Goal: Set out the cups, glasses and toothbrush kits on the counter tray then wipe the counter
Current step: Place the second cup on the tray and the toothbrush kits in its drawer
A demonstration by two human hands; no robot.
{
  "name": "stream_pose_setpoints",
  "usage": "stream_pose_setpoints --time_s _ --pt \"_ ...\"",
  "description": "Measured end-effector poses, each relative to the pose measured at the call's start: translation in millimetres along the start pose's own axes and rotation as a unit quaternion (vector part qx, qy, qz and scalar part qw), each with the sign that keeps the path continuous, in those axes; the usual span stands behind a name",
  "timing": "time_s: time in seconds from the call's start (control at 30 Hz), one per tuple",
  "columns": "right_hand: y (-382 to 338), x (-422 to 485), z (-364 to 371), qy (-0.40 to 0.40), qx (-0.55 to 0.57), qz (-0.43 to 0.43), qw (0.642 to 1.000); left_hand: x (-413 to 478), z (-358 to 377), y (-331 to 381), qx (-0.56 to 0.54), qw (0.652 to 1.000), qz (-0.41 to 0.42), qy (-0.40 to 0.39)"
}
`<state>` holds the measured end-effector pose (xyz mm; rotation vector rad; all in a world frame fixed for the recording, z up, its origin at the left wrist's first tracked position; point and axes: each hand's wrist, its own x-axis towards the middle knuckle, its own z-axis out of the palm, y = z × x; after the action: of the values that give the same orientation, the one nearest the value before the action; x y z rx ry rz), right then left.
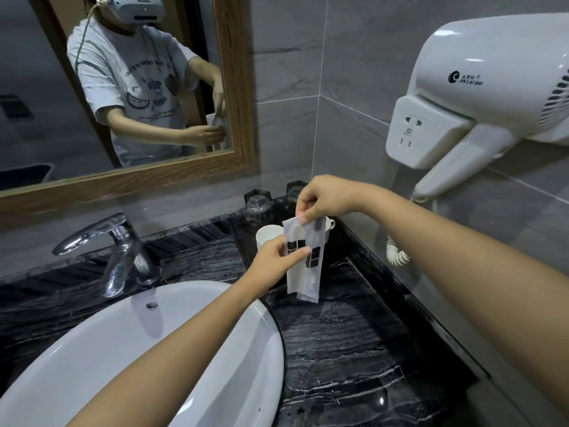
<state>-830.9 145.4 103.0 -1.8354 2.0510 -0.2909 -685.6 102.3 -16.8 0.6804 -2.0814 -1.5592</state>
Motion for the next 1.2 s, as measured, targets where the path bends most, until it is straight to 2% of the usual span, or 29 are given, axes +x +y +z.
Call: stream_pose_setpoints --time_s 0.13,0.47,0.57,0.67,0.73,0.87,0.93,1.07,1.2 --pt "-7.2 7.2 3.7 0.026 0.010 -0.007 1.000 -0.7 -5.6 2.1 -0.055 0.996 -0.018 0.060" --pt "-18.5 29.5 36.0 0.098 0.079 -0.036 0.991 -13.6 -28.9 -10.6 -0.063 0.981 -0.088 0.161" --pt "-6.5 27.0 52.3 0.188 0.157 -0.007 0.969 -18.8 -43.1 -18.8 -0.091 0.968 -0.113 0.204" --pt "21.6 15.2 89.9 0.298 0.224 0.057 0.926 -23.2 -57.9 -32.5 -0.140 0.949 -0.142 0.243" --pt "44.7 6.5 127.2 0.327 0.240 0.119 0.906 -26.5 -63.2 -41.8 -0.172 0.939 -0.164 0.250" --pt "84.3 5.1 196.3 0.245 0.239 0.240 0.908 -33.9 -67.2 -58.3 -0.211 0.924 -0.194 0.253" --pt "94.6 11.2 215.2 0.216 0.217 0.275 0.912 -36.7 -70.1 -65.0 -0.217 0.921 -0.201 0.253" --pt "96.9 28.8 234.8 0.233 0.202 0.290 0.906 -38.3 -74.5 -76.7 -0.224 0.917 -0.206 0.257" --pt "91.8 44.6 244.9 0.274 0.244 0.311 0.877 -38.0 -74.8 -84.1 -0.231 0.914 -0.209 0.261"
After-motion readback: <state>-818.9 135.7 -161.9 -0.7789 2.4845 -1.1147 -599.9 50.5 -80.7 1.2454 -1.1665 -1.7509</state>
